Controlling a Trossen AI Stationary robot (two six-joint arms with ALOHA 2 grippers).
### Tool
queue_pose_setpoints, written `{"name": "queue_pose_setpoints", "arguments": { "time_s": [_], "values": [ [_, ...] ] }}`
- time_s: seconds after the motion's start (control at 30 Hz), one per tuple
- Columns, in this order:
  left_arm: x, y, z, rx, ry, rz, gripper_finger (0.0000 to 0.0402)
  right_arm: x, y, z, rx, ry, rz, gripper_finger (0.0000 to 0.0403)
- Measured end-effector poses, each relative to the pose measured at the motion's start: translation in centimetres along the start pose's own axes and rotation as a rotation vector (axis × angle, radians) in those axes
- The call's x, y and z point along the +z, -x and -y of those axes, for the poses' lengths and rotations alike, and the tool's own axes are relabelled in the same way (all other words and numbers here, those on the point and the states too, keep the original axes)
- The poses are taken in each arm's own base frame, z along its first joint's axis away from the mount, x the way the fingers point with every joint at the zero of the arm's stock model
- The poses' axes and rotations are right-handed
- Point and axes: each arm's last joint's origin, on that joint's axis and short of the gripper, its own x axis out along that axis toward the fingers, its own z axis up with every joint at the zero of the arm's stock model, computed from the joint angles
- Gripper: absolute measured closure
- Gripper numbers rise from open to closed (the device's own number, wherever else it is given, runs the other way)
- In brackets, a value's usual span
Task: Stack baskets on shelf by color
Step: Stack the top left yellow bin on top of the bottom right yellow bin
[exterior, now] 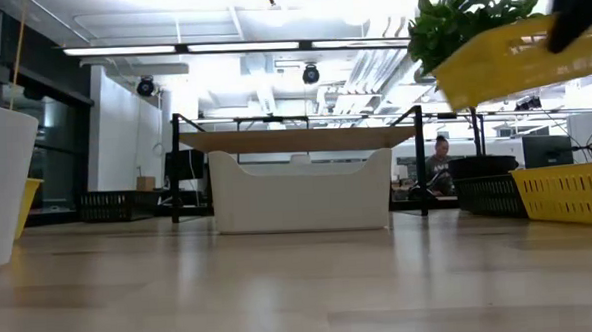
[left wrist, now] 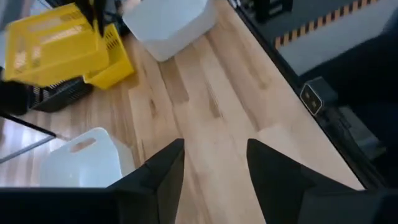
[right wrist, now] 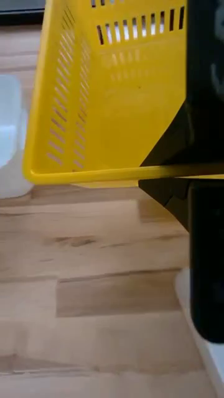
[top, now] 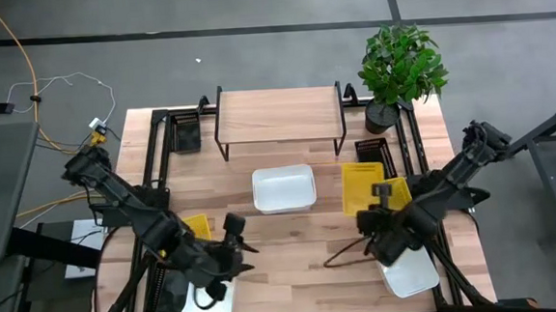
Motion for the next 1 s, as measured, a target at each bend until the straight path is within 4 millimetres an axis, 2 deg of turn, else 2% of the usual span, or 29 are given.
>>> {"name": "queue_pose_setpoints", "arguments": {
  "time_s": [0.13, 0.27, 0.37, 0.47, 0.77, 1.0],
  "values": [
    [-2.4, 0.0, 0.9, 0.060, 0.034, 0.119, 0.0248, -1.5, 0.9, -0.4, -0.060, -0.124, -0.007, 0.0403],
    [-4.5, -0.4, 1.2, 0.190, 0.078, 0.194, 0.0250, -2.1, 1.1, 0.0, -0.135, -0.434, 0.023, 0.0403],
    [-5.3, -0.9, 1.1, 0.294, 0.097, 0.202, 0.0250, -1.8, 0.9, 0.3, -0.142, -0.711, 0.029, 0.0403],
    [-5.6, -1.2, 1.0, 0.344, 0.111, 0.191, 0.0251, -1.3, 0.4, 0.8, -0.144, -0.887, 0.018, 0.0403],
    [-5.7, -1.3, 1.3, 0.331, 0.110, 0.182, 0.0251, -0.1, -0.9, 2.1, -0.195, -1.028, -0.031, 0.0403],
    [-6.2, -1.0, 2.0, 0.310, 0.070, 0.153, 0.0251, 0.5, -2.8, 1.0, -0.273, -1.016, -0.060, 0.0403]
  ]
}}
